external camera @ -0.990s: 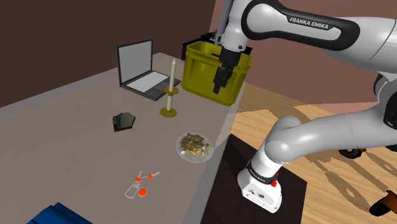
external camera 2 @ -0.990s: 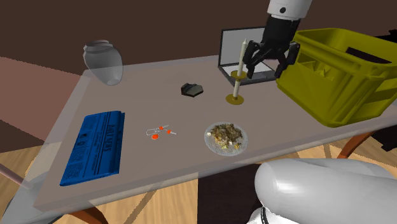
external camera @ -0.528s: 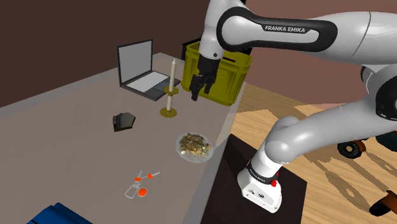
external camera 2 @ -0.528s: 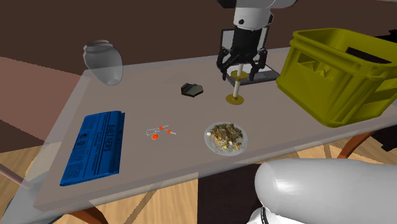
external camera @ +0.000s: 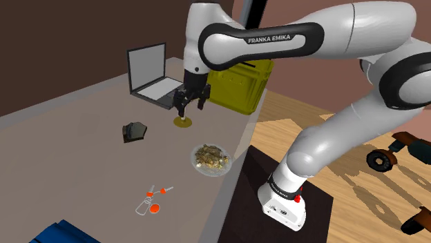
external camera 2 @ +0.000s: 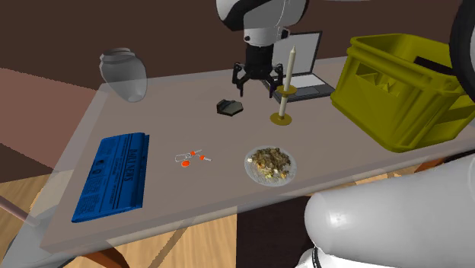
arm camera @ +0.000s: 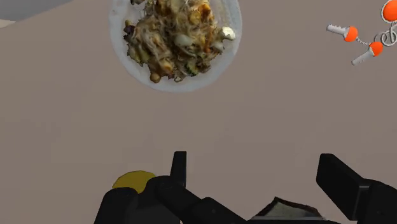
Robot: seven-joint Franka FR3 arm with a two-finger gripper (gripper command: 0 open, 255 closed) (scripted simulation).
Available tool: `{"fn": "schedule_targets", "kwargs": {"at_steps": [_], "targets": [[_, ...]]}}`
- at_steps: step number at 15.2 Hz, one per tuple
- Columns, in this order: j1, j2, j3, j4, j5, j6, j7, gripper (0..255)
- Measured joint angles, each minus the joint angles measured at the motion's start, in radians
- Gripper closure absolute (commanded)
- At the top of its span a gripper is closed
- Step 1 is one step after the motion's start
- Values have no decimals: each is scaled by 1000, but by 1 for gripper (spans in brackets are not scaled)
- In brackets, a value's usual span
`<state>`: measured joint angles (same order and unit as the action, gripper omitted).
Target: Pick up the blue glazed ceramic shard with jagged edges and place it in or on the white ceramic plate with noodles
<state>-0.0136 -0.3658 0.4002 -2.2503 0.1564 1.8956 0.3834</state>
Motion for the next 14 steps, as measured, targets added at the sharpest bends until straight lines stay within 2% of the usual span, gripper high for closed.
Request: {"fn": "schedule_targets", "kwargs": {"at_steps": [4,8,14], "targets": [[-20,168,74,116,-69,46,157,0],[-17,338,128,226,-166,81,329,0],[55,639,136,487,-352,59,572,0]]}}
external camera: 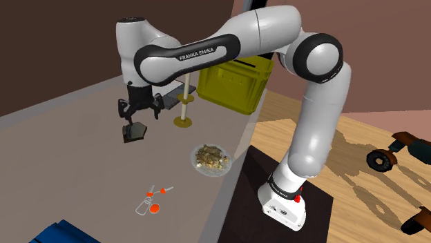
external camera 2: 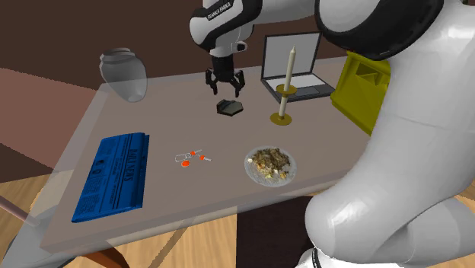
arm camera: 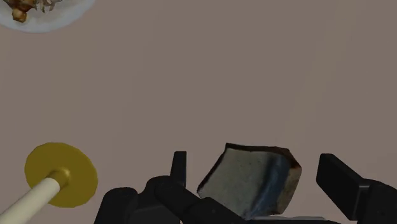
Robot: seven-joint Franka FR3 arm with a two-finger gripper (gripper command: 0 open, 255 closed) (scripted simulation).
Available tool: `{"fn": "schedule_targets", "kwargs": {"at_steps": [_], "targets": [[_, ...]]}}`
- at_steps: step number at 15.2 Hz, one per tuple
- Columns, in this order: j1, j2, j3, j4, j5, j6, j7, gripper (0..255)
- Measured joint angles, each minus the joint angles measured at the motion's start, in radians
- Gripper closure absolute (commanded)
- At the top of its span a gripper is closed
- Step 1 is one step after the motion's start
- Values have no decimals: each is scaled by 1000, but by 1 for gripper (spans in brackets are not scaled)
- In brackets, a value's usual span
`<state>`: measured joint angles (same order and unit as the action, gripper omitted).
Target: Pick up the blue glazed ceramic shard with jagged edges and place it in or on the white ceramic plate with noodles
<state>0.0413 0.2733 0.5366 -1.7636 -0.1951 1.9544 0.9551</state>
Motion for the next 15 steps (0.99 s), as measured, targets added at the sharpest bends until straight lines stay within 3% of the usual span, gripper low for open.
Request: {"fn": "schedule_targets", "kwargs": {"at_steps": [8,15], "targets": [[151,348,-77,398,-147,-98,182,0],[159,396,-92,385,-168,-42,202,0]]}}
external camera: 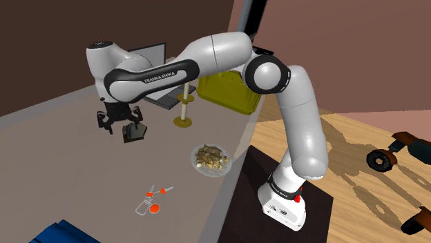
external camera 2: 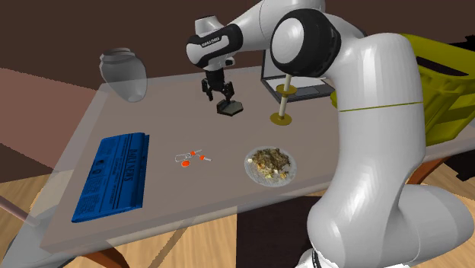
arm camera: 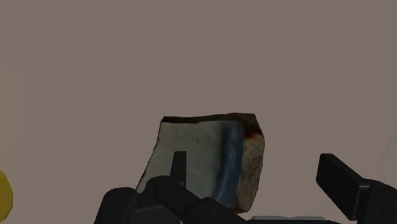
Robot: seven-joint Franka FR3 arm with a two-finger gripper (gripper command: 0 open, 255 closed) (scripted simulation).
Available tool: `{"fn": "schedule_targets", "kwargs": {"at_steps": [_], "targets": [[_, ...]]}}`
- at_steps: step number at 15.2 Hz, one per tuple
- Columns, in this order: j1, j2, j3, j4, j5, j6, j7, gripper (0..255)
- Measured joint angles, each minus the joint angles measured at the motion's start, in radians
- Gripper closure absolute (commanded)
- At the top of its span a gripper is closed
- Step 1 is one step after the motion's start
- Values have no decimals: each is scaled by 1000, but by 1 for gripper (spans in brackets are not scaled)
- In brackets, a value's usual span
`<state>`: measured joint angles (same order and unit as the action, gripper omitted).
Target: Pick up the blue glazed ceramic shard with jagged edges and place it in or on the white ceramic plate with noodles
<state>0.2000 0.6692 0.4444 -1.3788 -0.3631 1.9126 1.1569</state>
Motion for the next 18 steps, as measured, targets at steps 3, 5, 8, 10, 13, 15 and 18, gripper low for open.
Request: {"fn": "schedule_targets", "kwargs": {"at_steps": [3,5,8,10,13,15,18], "targets": [[0,5,-1,-1,-2,6,1,0],[0,5,-2,-1,-2,7,1,0],[0,6,-2,-1,-2,7,1,255],[0,6,-2,-1,-2,7,1,255],[0,5,-1,-1,-2,7,1,255],[0,5,-1,-2,-2,7,1,255],[0,5,-1,-2,-2,7,1,255]]}}
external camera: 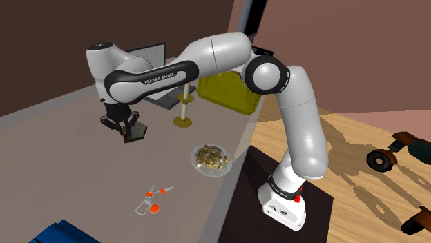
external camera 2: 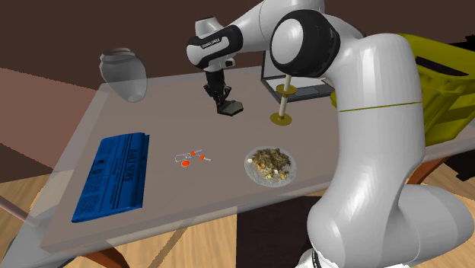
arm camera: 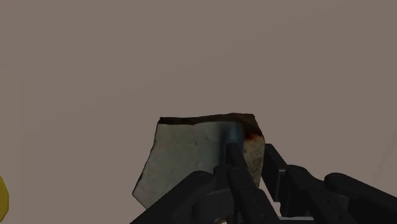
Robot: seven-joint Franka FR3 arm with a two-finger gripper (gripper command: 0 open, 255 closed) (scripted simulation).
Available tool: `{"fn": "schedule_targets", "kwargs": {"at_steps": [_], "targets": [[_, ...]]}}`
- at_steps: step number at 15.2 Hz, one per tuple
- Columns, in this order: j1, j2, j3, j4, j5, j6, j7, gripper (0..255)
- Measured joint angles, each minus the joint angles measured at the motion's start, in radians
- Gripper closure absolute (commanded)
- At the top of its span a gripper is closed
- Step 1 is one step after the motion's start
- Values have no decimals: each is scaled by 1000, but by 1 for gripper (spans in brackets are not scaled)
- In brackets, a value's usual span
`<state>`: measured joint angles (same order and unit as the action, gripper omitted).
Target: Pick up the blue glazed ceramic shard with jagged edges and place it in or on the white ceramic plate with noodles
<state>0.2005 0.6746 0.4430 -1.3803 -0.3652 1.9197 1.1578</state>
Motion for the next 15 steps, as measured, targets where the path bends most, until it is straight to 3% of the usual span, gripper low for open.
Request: {"fn": "schedule_targets", "kwargs": {"at_steps": [15], "targets": [[9,-47,16,112,26,-153,-27,255]]}}
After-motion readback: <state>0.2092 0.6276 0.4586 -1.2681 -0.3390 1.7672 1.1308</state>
